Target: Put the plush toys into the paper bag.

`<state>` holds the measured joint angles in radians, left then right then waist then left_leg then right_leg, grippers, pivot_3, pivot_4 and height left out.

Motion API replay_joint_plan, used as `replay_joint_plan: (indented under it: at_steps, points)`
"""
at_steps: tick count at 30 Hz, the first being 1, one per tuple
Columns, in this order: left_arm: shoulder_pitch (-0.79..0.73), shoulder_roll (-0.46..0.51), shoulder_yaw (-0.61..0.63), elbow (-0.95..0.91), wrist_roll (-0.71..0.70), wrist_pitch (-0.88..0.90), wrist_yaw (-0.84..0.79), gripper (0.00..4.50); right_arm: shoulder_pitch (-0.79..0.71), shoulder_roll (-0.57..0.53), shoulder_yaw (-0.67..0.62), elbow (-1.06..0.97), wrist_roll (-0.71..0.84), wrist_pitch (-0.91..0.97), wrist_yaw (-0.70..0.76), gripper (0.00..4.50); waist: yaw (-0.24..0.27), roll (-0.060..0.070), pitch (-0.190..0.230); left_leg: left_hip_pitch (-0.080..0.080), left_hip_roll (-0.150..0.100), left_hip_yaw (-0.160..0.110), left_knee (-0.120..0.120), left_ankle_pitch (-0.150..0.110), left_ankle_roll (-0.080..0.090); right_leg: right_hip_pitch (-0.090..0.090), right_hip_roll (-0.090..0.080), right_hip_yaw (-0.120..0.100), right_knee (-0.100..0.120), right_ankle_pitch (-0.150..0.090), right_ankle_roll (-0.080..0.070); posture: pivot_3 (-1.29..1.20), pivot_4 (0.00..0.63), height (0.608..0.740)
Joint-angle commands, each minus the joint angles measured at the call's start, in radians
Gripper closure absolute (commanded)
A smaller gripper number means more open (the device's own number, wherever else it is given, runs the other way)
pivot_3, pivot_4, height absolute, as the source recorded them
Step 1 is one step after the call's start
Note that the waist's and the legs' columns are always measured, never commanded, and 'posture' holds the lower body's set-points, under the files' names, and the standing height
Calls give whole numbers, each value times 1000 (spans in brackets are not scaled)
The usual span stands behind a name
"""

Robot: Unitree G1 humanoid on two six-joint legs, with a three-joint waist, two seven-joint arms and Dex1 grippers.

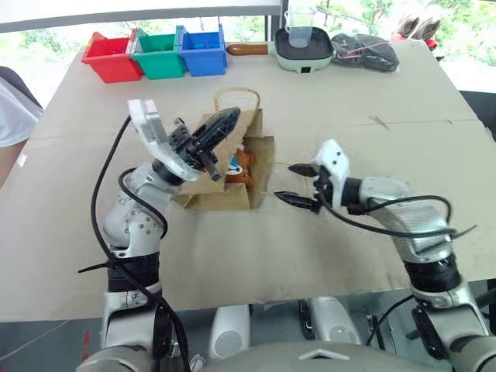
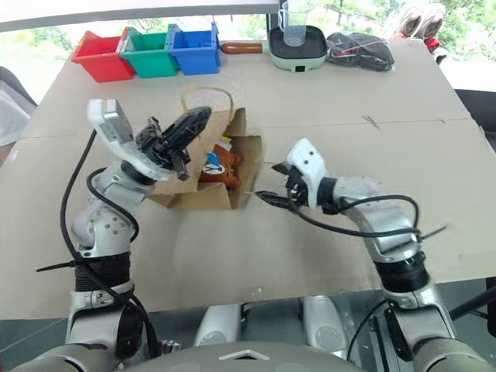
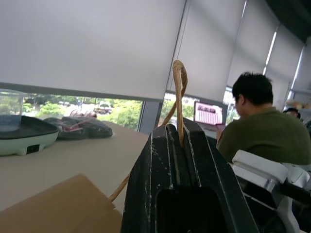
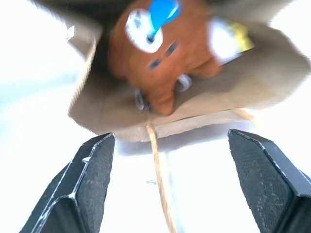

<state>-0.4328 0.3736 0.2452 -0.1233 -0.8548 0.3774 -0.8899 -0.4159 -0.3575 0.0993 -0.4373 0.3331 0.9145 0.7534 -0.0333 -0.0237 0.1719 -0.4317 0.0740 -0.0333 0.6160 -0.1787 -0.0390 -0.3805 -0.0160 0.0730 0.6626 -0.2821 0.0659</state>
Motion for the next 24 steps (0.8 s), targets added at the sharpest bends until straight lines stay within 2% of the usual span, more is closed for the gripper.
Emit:
replay_joint_plan:
  at_steps: [1,4,6,11,14,16,18,22,23,24]
  points:
    - [-34,7,36,0,-66,31,0,4500,16,12,-95,-82,63,150,-86,947,-2,0,0,0,0,0,0,0,0,0,0,0,0,0,0,0,150,740]
    - [-50,14,43,6,-86,50,-6,4500,23,103,-248,-88,124,371,-193,947,-3,0,0,0,0,0,0,0,0,0,0,0,0,0,0,0,150,740]
    - [-54,16,47,8,-92,58,-6,4500,31,136,-292,-93,152,446,-222,947,-4,0,0,0,0,0,0,0,0,0,0,0,0,0,0,0,150,740]
    - [-52,15,40,3,-100,70,-9,4500,1,243,-352,23,194,501,-275,947,-7,0,0,0,0,0,-1,0,0,0,0,0,0,0,0,0,150,740]
    - [-50,12,31,-4,-97,70,-14,4500,-70,312,-386,214,200,427,-300,947,-8,0,0,0,0,0,0,0,0,0,0,0,0,0,0,0,150,740]
    - [-48,10,29,-11,-97,69,-13,4500,-108,343,-417,290,211,373,-317,1454,-8,0,0,0,0,0,0,0,0,0,0,0,0,0,0,0,150,740]
    - [-42,14,35,-21,-102,72,-8,4500,-115,346,-415,298,228,328,-302,2223,-5,0,0,0,0,0,0,0,0,0,0,0,0,0,0,0,150,740]
    - [-29,15,53,-34,-110,71,14,4500,-93,353,-404,256,288,216,-252,4111,-4,0,0,-1,0,0,-2,0,0,0,0,0,-1,0,0,0,150,740]
    - [-26,14,56,-38,-114,72,20,4500,-84,352,-401,235,306,195,-240,4452,-4,0,0,-1,0,0,-2,0,0,0,0,0,-1,0,0,0,150,740]
    - [-26,13,61,-39,-120,74,28,4500,-79,353,-403,201,337,183,-229,4452,-5,0,0,-1,0,0,-2,0,0,0,0,0,-1,0,0,0,150,740]
